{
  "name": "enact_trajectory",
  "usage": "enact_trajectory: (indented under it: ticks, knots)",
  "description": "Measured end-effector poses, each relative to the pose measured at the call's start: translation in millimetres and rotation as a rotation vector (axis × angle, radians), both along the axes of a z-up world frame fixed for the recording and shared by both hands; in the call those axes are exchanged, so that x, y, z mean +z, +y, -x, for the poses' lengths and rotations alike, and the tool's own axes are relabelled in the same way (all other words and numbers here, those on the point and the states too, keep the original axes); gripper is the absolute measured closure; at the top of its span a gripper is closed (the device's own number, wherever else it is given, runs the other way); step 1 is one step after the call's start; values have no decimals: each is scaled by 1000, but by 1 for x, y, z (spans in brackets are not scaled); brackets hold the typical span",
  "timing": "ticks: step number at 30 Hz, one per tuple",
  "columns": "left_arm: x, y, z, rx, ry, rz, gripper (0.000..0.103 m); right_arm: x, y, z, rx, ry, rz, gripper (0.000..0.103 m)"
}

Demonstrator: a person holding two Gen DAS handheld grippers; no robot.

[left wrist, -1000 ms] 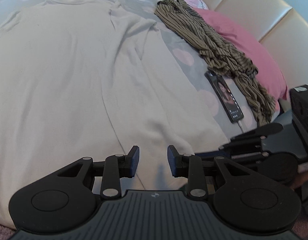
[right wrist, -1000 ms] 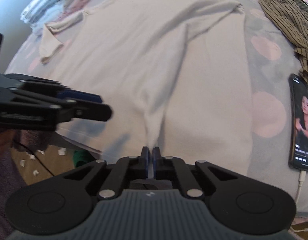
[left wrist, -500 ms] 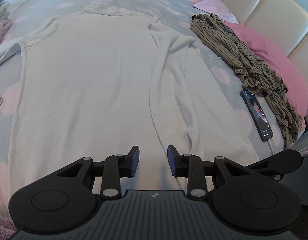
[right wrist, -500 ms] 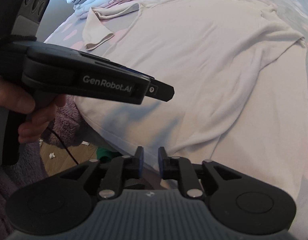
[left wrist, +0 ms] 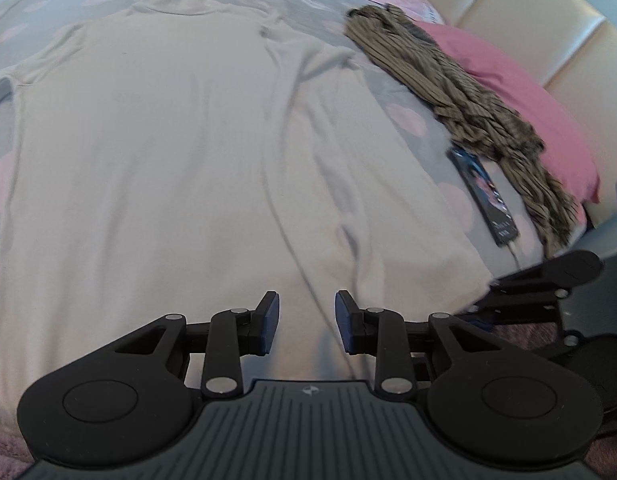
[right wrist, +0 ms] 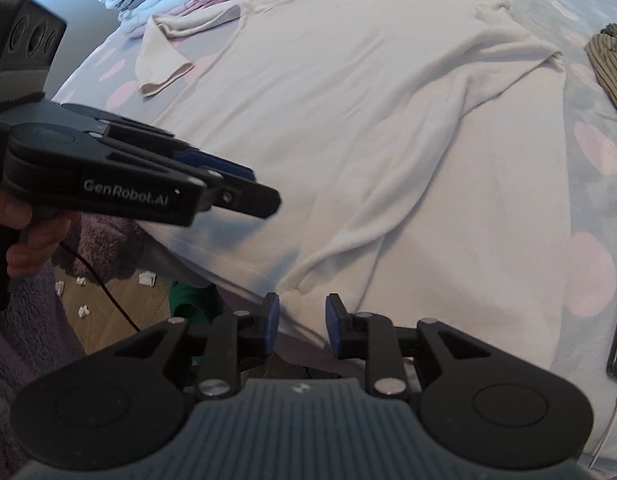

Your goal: Fold clothes

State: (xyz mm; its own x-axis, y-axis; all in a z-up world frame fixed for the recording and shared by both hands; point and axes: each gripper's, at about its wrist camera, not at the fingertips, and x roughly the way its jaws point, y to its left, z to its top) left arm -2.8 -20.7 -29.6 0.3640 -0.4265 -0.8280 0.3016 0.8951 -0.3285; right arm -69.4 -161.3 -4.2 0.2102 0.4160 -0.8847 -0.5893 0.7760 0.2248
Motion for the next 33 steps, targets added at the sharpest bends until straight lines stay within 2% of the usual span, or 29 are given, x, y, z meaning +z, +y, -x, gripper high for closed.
enact_trajectory:
  ticks: [5, 11, 12, 13, 15, 19, 23, 26, 27, 30, 31, 33]
  knots:
    - [-4, -5, 1, -6, 2, -43, 75, -2, 8, 4, -1, -29, 15, 75]
    - [-6, -1, -2, 10, 16, -29, 76, -10, 19, -5, -13, -3, 31, 75]
    - [-6, 0, -2, 13, 15, -30, 76, -15, 20, -6, -21, 3, 52, 79]
    - [-6, 1, -2, 19, 15, -29, 76, -18, 19, -7, -31, 11, 65, 93]
    - [-5, 4, -2, 29, 14, -27, 76, -19, 14, -10, -56, 41, 46, 100]
    - [-3, 6, -3, 34, 13, -17, 75, -1, -7, -10, -112, 58, 1, 103]
    - [-4, 4, -5, 23, 24, -3, 75, 22, -33, -7, -191, 95, -99, 103]
    - [-3, 1, -6, 13, 20, -12, 75, 33, -42, 1, -210, 44, -107, 103]
    - [-3, 0, -6, 13, 22, -13, 75, 35, -43, 3, -208, 21, -101, 101]
    - [-3, -3, -7, 17, 27, -18, 75, 28, -27, 5, -168, -16, -76, 86]
    - [-3, -3, -6, 17, 25, -22, 75, 24, -22, 4, -161, -17, -74, 72]
    - [-2, -5, -5, 15, 19, -31, 76, 16, -12, 2, -149, -12, -72, 69]
